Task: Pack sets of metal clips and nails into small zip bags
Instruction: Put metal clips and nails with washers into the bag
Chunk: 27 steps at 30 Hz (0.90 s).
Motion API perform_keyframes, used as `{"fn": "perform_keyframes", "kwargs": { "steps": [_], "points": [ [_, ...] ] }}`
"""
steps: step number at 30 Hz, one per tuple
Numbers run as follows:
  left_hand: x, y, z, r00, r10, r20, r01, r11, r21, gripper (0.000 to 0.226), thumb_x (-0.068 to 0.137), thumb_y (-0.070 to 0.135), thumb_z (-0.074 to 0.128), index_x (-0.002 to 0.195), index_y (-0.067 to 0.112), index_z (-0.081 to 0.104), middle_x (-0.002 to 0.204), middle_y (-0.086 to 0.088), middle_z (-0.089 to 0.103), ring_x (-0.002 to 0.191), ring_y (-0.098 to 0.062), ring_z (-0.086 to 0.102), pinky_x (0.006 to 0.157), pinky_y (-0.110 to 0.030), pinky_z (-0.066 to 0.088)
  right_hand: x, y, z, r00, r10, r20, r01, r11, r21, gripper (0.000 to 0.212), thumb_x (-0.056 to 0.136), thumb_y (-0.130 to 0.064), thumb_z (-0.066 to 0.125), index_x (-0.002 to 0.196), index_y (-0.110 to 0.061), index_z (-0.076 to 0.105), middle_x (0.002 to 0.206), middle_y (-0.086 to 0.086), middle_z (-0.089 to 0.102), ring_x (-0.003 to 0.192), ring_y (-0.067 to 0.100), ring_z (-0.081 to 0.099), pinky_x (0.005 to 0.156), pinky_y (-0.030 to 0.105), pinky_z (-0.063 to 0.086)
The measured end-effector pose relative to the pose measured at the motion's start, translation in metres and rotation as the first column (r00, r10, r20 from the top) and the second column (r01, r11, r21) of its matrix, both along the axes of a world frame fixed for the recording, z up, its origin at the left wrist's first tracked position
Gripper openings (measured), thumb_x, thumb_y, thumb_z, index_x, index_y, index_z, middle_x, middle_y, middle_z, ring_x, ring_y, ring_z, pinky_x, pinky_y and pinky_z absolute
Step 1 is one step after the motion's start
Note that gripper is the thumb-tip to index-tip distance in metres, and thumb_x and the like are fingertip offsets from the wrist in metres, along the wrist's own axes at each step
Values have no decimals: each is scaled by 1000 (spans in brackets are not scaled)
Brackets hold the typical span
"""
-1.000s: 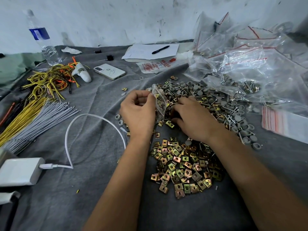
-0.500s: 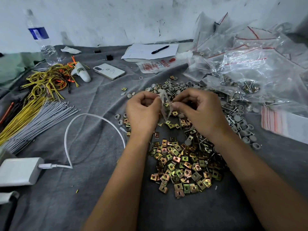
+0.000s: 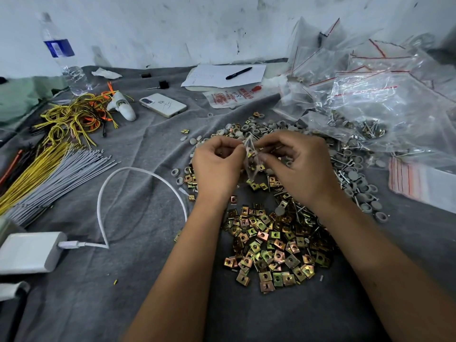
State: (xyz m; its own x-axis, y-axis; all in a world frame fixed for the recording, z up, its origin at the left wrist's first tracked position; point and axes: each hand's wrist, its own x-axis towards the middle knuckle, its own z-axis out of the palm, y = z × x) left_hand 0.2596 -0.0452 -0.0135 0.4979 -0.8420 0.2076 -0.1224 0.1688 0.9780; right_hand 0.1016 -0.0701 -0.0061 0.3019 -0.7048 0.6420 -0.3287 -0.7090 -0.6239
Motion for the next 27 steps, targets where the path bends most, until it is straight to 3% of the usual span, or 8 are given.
{"fn": "perform_keyframes", "kwargs": {
  "steps": [3,5,9,13,19,21,25,27],
  "points": [
    [1,1,1,999,29,-36,-29,1000,-11,5,85,5,74,85,9,77,72,-17,73,61,-22,63,59,-32,50,-3,-4,-2,993,-112,-36,111,994,-14,12,89,-11,77,100,-12,74,94,-4,73,88,10,70,80,37,61],
    [1,1,2,994,98,-54,-101,994,-43,7,84,5,73,83,11,76,73,-15,74,64,-24,65,60,-37,54,-3,-6,-4,981,-110,-158,111,994,2,10,88,-17,78,98,-16,75,93,-6,71,87,11,65,81,40,57],
    [8,0,3,945,274,-179,-293,951,-96,9,82,8,71,79,16,74,75,-10,73,66,-22,64,66,-40,57,5,-5,-11,826,-92,-556,103,995,-13,34,91,-44,71,115,-21,74,103,-2,63,106,18,49,90,39,46],
    [12,0,4,910,330,-252,-363,926,-100,11,83,7,71,79,17,74,74,-7,71,67,-19,61,65,-37,55,11,-4,-13,723,-122,-680,159,987,-8,46,89,-56,68,118,-20,68,108,-2,60,113,20,46,98,40,44],
    [11,-1,2,920,327,-218,-350,934,-75,10,82,9,72,79,18,75,73,-5,72,65,-17,63,66,-37,56,13,0,-11,743,-62,-667,92,996,10,31,90,-40,74,110,-18,64,108,-2,61,109,19,48,96,37,45],
    [11,-2,1,923,317,-220,-341,937,-77,8,80,11,71,78,19,75,74,-7,73,65,-19,63,67,-39,57,12,2,-10,787,-8,-617,46,998,45,22,90,-29,76,106,-21,64,104,-4,61,102,14,50,88,32,44],
    [11,-4,-2,945,273,-179,-291,953,-85,5,79,11,71,80,14,75,75,-11,73,66,-22,63,64,-39,53,7,3,-4,967,-1,-255,31,993,113,16,89,-15,77,94,-22,64,91,-9,67,84,-2,62,74,11,44],
    [8,-3,-2,969,215,-122,-227,969,-94,5,80,9,71,81,11,75,76,-13,74,66,-23,63,62,-37,53,3,1,-1,998,-49,-45,54,990,129,14,88,-13,79,94,-18,67,89,-8,71,83,2,68,74,13,52]
  ]
}}
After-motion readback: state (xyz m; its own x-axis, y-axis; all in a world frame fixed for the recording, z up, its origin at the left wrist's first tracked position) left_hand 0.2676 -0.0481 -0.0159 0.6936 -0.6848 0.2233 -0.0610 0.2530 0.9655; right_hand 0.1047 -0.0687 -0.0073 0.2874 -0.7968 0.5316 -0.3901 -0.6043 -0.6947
